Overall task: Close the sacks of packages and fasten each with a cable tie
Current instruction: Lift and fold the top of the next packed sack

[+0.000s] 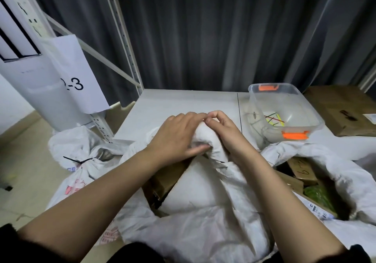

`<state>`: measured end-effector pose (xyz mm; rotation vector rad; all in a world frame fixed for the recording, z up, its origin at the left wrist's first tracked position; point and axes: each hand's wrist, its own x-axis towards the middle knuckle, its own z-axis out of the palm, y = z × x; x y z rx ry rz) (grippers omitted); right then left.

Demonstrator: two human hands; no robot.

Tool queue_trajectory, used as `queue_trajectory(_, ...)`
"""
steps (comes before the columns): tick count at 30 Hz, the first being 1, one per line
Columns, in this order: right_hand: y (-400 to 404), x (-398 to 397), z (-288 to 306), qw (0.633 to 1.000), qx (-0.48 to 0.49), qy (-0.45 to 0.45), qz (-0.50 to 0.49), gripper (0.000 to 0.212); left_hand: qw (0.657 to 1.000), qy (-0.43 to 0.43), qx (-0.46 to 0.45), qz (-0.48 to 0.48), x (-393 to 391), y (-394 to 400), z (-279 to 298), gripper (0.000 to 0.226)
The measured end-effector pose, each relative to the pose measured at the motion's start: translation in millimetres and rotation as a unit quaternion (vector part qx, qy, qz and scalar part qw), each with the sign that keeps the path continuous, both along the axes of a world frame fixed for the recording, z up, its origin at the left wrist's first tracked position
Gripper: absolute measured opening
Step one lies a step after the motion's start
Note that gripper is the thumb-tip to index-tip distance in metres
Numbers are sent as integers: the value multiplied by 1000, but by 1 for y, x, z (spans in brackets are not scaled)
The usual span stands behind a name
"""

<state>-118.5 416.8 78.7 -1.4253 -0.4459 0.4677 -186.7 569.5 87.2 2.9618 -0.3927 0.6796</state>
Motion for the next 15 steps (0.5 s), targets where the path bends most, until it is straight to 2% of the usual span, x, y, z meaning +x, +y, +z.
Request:
queue_trajectory(2,-8,-6,1,1000,6,-19,3,7,998,-39,53,4,7,-1,1,56)
queue_trajectory(3,-14,-7,0,997,-33,-64,-11,9,995,-65,78,-3,10,0,0,51)
queue_trajectory(4,-20,-6,-2,986,-103,-125,-31,14,992,-84,96,-10,12,1,-1,48)
queue_trajectory(6,-32,-6,-10,936,-269,-220,-63,28,989,-101,108,-15,12,4,0,45)
queue_trajectory(8,-37,-6,-18,903,-347,-240,-81,38,990,-95,106,-22,12,9,2,44)
queue_trajectory(9,-38,-6,-19,907,-337,-236,-86,40,990,-86,109,-26,13,13,2,43)
queue_trajectory(10,-39,-6,-18,928,-287,-219,-90,40,990,-75,115,-33,13,17,2,41)
queue_trajectory(12,-38,-4,-9,974,-141,-160,-73,36,990,-42,124,-60,15,27,4,39)
queue_trajectory(15,-39,-3,11,1000,-8,-2,5,30,989,-29,113,-88,14,34,13,41)
